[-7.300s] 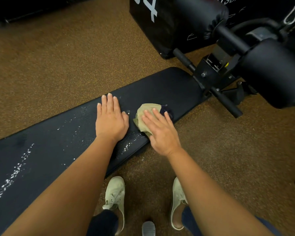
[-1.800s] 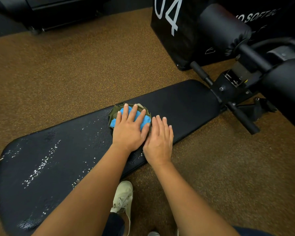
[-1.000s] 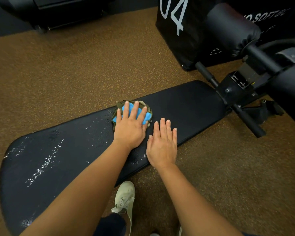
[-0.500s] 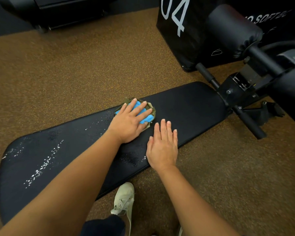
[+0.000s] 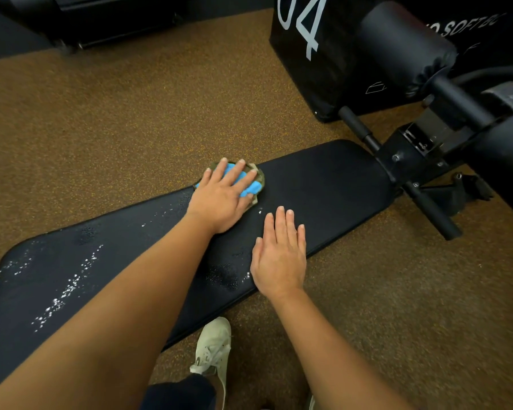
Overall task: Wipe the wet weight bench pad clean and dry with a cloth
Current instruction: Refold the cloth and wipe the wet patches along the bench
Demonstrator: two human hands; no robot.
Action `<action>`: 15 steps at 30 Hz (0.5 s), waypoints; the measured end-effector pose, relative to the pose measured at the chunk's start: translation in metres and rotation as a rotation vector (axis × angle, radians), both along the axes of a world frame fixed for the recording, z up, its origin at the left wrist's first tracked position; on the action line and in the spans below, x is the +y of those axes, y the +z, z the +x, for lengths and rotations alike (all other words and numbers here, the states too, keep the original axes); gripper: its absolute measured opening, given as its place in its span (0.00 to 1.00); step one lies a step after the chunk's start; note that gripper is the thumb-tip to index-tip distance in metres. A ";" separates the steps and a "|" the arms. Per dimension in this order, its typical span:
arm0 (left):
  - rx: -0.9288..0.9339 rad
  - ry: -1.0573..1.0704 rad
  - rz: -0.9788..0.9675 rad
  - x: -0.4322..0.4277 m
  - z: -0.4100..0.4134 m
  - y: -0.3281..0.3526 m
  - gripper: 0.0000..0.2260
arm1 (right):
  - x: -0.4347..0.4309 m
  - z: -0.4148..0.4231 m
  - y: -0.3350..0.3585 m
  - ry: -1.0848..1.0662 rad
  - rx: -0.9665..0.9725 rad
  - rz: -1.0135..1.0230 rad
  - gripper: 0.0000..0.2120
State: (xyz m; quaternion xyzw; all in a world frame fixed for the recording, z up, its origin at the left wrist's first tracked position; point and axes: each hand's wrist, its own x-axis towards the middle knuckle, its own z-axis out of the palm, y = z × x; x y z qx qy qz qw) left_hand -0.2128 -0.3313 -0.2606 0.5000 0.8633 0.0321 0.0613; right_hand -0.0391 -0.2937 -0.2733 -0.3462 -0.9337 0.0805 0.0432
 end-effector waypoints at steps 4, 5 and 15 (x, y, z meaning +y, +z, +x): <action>0.008 0.203 0.028 0.018 0.025 -0.002 0.24 | 0.000 -0.001 0.001 -0.012 -0.002 0.010 0.29; 0.016 0.155 0.026 0.016 0.026 -0.003 0.24 | 0.000 -0.001 0.001 -0.012 -0.004 0.012 0.29; -0.010 0.255 -0.010 0.022 0.015 0.001 0.23 | 0.000 0.000 0.000 -0.008 0.010 0.016 0.28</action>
